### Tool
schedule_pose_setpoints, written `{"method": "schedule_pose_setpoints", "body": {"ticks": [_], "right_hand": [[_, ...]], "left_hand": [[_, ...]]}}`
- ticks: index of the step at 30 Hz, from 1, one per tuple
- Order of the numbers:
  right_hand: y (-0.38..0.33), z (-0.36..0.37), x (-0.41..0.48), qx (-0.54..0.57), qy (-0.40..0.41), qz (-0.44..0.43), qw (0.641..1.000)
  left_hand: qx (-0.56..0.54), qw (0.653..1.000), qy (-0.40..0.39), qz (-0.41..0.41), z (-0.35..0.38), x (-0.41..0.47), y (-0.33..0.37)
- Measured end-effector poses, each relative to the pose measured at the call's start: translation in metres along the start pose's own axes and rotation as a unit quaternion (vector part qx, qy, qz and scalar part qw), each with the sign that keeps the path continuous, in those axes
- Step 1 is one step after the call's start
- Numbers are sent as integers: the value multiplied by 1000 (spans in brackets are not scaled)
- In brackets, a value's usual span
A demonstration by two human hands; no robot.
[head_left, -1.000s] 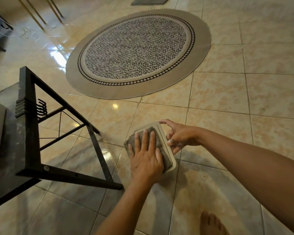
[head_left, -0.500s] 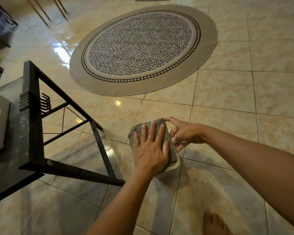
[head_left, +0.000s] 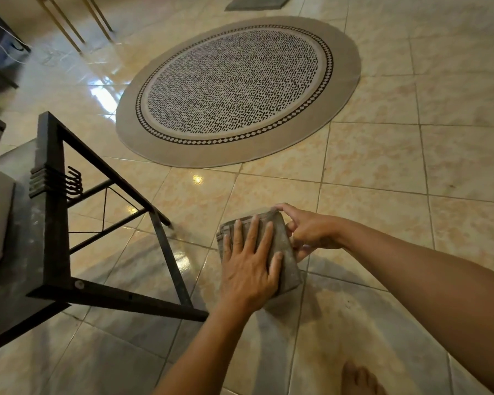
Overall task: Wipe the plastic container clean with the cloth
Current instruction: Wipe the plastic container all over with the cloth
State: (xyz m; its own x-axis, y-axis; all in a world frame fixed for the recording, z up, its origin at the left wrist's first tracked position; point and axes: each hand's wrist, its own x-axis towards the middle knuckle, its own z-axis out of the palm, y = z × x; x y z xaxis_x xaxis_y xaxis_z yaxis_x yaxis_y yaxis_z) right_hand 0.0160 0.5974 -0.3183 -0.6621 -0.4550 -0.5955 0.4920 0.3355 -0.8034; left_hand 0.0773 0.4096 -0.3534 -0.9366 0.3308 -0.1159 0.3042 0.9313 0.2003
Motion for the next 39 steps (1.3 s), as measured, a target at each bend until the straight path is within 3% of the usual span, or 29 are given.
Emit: {"method": "schedule_pose_setpoints", "body": {"ticks": [4,9,14,19,25,31,39], "right_hand": [[0,0,3,-6,4,0,1000],[3,-1,4,-5,18,-2,1000],[0,1,3,-16,11,-4,1000],[3,1,4,-6,25,2,1000],[0,1,5,-11,15,4,1000],[1,2,3,-6,25,1,1000],[1,3,4,-13,18,2,1000]], "left_hand": [[4,1000,-6,4,1,13,-1],[-6,997,-2,-78,1,-4,-3],[-9,999,-6,-33,-2,7,22],[-28,993,-4,-115,0,12,-6],[-6,1000,-4,-31,1,15,20],[-38,994,-1,-107,2,12,-5],[-34,997,4,-70,5,22,3]]}}
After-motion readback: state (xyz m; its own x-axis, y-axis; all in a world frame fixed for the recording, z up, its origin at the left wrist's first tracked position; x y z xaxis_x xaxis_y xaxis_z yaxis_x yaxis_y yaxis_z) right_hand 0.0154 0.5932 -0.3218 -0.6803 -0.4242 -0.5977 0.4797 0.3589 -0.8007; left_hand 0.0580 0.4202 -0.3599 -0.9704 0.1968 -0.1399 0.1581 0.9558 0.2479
